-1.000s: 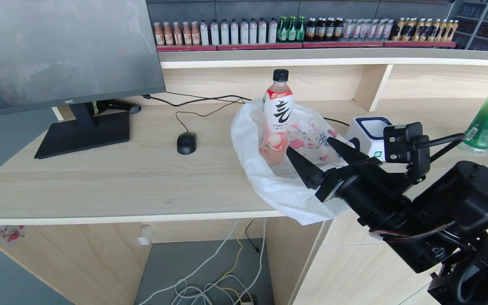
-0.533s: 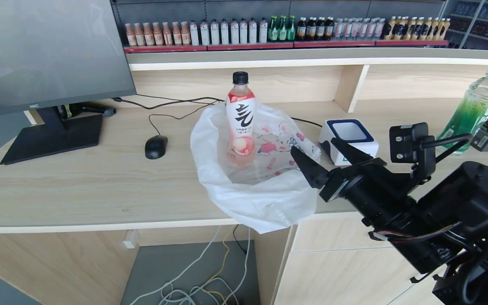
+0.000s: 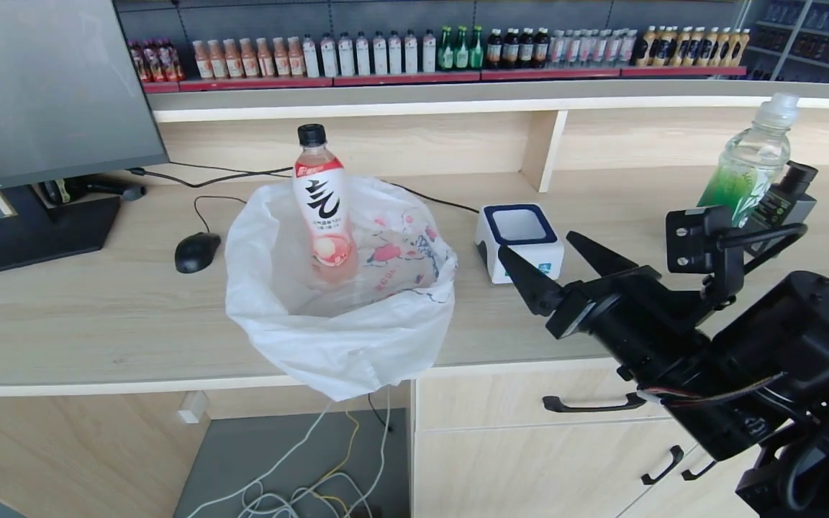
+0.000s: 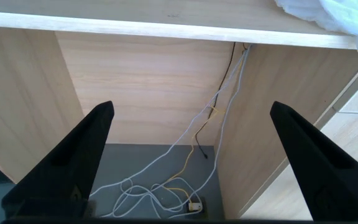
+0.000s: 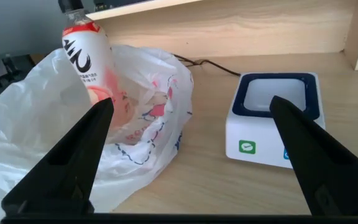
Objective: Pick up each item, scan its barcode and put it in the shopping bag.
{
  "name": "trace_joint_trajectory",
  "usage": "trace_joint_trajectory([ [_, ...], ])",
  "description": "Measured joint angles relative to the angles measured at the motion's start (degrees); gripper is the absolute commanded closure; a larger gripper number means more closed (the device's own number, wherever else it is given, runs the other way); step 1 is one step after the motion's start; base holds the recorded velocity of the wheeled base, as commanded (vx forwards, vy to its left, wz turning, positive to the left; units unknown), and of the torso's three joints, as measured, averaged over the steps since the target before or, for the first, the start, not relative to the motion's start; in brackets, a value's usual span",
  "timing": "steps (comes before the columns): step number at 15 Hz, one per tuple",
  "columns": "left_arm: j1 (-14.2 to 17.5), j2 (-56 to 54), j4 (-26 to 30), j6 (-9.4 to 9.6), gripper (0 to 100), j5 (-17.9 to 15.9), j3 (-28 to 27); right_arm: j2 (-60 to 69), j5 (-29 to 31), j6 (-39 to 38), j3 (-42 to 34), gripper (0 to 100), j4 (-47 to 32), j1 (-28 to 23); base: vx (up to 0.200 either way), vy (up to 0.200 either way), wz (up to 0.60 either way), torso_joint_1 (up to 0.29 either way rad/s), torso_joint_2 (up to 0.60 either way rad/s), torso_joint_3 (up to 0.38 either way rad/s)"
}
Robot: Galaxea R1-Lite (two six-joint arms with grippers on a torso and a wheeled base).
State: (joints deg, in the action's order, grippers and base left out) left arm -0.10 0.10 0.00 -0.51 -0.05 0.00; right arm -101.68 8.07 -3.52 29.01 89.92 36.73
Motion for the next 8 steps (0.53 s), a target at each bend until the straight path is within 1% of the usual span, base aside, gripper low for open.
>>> trace_joint_trajectory([
  [8, 0.0, 0.0, 0.0, 0.0, 0, 0.02, 0.0, -0.3, -0.02, -0.2, -1.21, 0, 0.0, 0.0, 0.0, -0.2, 0.0, 0.002, 0.0, 0.003],
])
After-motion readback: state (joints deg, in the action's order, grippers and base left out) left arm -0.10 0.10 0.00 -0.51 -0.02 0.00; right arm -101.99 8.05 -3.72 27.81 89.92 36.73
